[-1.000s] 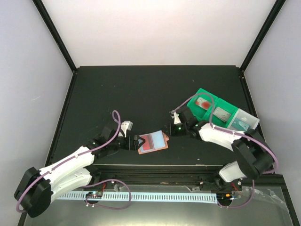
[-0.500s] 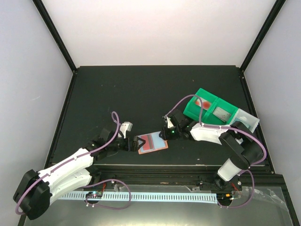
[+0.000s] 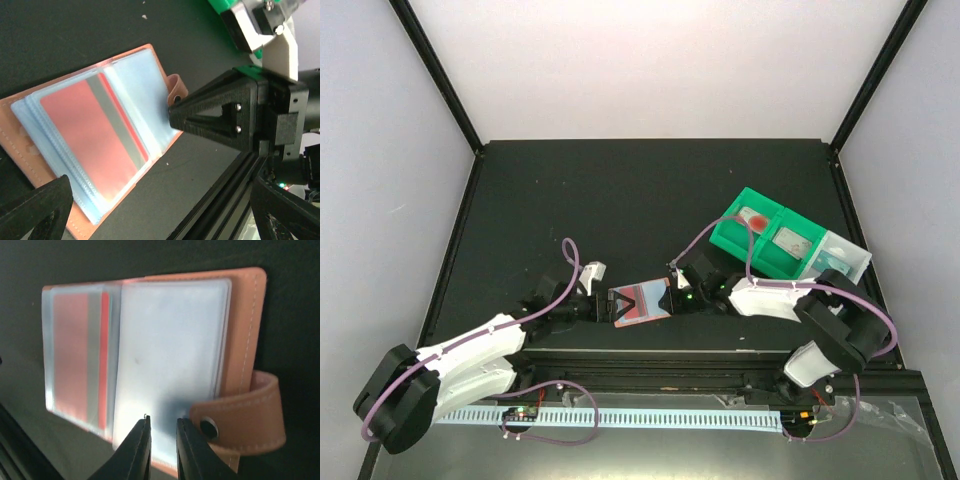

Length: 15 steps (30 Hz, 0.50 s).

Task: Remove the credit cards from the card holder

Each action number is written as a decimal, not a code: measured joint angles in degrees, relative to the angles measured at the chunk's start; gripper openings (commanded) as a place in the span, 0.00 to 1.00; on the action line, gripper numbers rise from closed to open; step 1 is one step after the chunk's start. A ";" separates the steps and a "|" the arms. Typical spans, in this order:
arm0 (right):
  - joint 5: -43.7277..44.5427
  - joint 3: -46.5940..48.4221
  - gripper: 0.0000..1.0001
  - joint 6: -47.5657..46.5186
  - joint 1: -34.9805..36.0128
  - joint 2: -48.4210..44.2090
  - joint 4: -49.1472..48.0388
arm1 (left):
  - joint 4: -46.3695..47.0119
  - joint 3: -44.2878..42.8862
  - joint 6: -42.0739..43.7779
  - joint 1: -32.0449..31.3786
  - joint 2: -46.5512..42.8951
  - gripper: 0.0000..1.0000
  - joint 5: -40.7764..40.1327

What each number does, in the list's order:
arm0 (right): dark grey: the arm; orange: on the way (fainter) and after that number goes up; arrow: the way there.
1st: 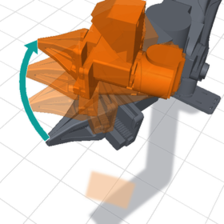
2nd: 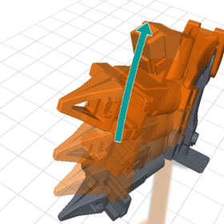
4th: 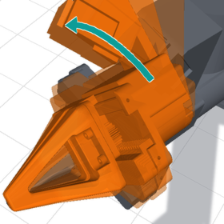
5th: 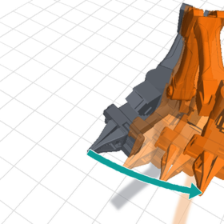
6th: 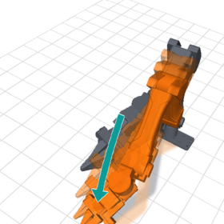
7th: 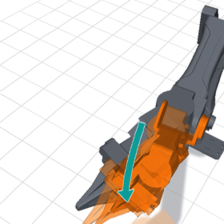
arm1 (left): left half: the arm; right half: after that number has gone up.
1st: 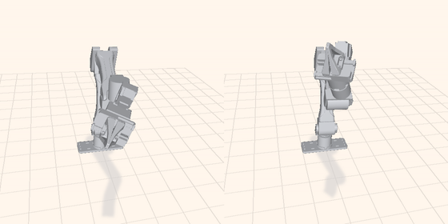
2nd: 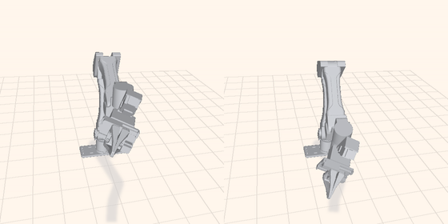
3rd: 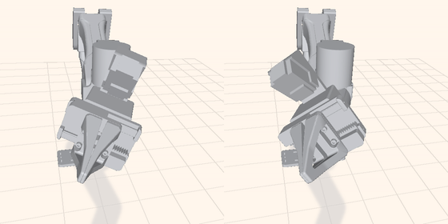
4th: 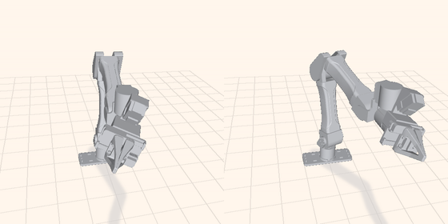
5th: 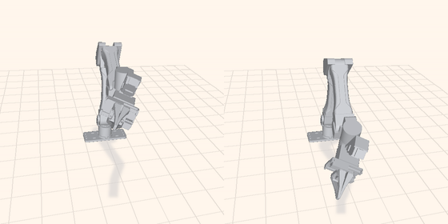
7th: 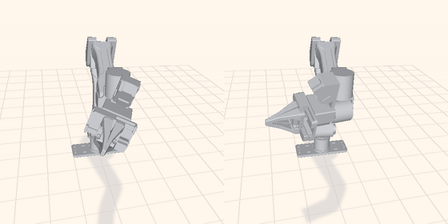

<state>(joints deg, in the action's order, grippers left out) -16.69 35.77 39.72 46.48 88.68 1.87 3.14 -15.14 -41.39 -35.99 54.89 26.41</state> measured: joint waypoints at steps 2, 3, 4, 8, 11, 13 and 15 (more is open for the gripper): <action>-0.07 -1.07 0.28 0.83 0.50 -1.68 0.37 | 0.94 0.00 -0.50 0.00 -0.02 0.99 0.02; 0.04 -1.25 0.31 0.96 0.66 -2.56 0.79 | 1.49 0.00 -0.81 0.00 -0.02 0.99 0.04; 0.26 -1.29 0.34 0.74 0.72 -3.56 1.25 | 1.77 0.00 -0.94 0.00 -0.04 0.99 0.04; 3.28 -1.16 0.39 -0.83 0.59 -7.87 2.19 | 2.56 0.00 -2.01 0.00 -0.15 0.99 -0.39; 5.53 0.35 0.40 -2.80 0.11 -7.48 3.72 | 2.89 0.00 -2.40 0.00 -0.17 0.99 -0.66; 6.51 2.10 0.40 -4.00 -0.17 -5.79 4.55 | 2.93 0.00 -2.49 0.02 -0.17 0.99 -0.72; 7.63 4.37 0.41 -5.18 -0.74 -3.15 4.76 | 2.97 0.09 -2.67 0.02 -0.17 0.99 -0.79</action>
<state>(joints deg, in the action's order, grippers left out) -9.06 40.14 34.54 45.74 85.54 6.63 6.11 -15.05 -44.05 -35.97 54.72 25.63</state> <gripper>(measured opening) 0.401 0.989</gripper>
